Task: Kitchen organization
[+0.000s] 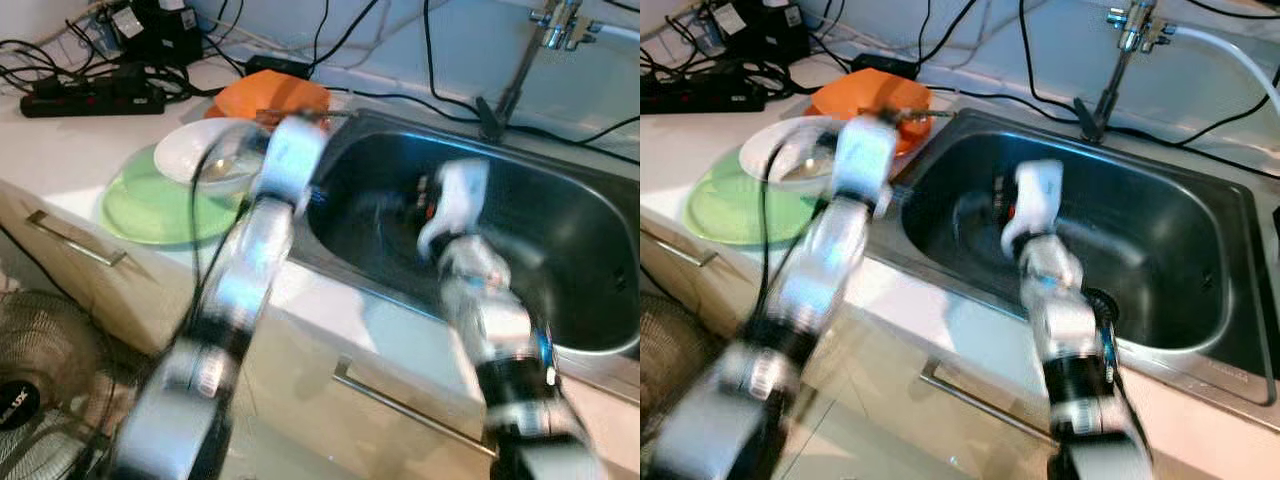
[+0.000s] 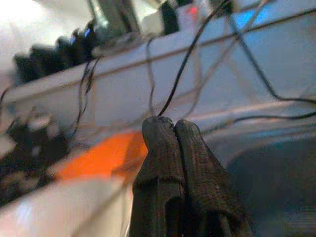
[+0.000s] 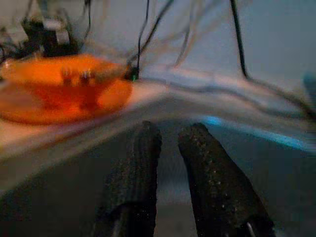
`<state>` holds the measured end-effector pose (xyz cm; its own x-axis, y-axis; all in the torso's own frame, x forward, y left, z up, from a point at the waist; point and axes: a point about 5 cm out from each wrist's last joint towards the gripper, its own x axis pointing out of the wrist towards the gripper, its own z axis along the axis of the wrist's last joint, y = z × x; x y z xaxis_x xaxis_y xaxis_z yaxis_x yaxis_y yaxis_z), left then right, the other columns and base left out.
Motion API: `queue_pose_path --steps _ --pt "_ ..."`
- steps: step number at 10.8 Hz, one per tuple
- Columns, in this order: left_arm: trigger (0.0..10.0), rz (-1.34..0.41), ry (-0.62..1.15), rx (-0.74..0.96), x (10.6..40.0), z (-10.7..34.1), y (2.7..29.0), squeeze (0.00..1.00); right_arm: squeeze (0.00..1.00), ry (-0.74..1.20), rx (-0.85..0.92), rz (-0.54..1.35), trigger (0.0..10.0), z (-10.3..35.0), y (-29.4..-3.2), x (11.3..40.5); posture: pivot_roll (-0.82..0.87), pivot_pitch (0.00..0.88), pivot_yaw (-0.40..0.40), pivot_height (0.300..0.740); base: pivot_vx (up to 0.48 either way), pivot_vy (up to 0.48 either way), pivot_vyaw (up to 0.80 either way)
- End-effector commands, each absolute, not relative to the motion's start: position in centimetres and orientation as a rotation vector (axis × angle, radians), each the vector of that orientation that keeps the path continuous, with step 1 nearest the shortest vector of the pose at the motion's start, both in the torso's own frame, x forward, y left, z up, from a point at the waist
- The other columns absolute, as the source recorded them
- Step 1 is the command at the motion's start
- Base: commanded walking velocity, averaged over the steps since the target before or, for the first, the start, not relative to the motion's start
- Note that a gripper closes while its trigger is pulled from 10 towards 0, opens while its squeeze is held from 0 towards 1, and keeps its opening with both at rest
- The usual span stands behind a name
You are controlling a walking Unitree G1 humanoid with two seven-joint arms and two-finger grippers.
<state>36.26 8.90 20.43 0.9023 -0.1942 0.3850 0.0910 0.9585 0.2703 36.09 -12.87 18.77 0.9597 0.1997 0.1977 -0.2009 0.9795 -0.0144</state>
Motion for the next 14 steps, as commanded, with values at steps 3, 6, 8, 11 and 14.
queue_pose_path --steps 3,6,8,11,14 --pt "10.0 -0.107 -0.409 0.214 33.7 19.7 10.6 0.0 0.0 -0.213 0.007 0.186 10.0 18.7 -12.7 37.0 0.19 0.031 -0.035 0.74 0.0 0.0 0.0" --pt "10.0 0.024 -0.395 0.193 32.7 20.6 13.6 0.0 0.0 -0.208 0.038 0.213 10.0 18.1 -11.2 37.4 0.23 0.0 -0.049 0.74 0.0 0.0 0.0" --pt "10.0 0.076 -0.368 0.161 32.6 20.5 15.1 0.0 0.0 -0.213 0.041 0.216 10.0 18.2 -11.1 37.6 0.23 0.0 -0.05 0.74 0.0 0.0 0.0" --pt "10.0 0.062 -0.258 -0.022 33.0 19.4 16.1 0.0 0.0 -0.218 0.048 0.199 10.0 18.1 -11.4 37.8 0.23 0.004 -0.051 0.74 0.0 0.0 0.0" --pt "10.0 0.023 -0.19 -0.133 33.0 18.3 15.9 0.0 0.0 -0.213 0.047 0.198 10.0 17.9 -11.5 37.8 0.23 0.013 -0.058 0.74 0.0 0.0 0.0"
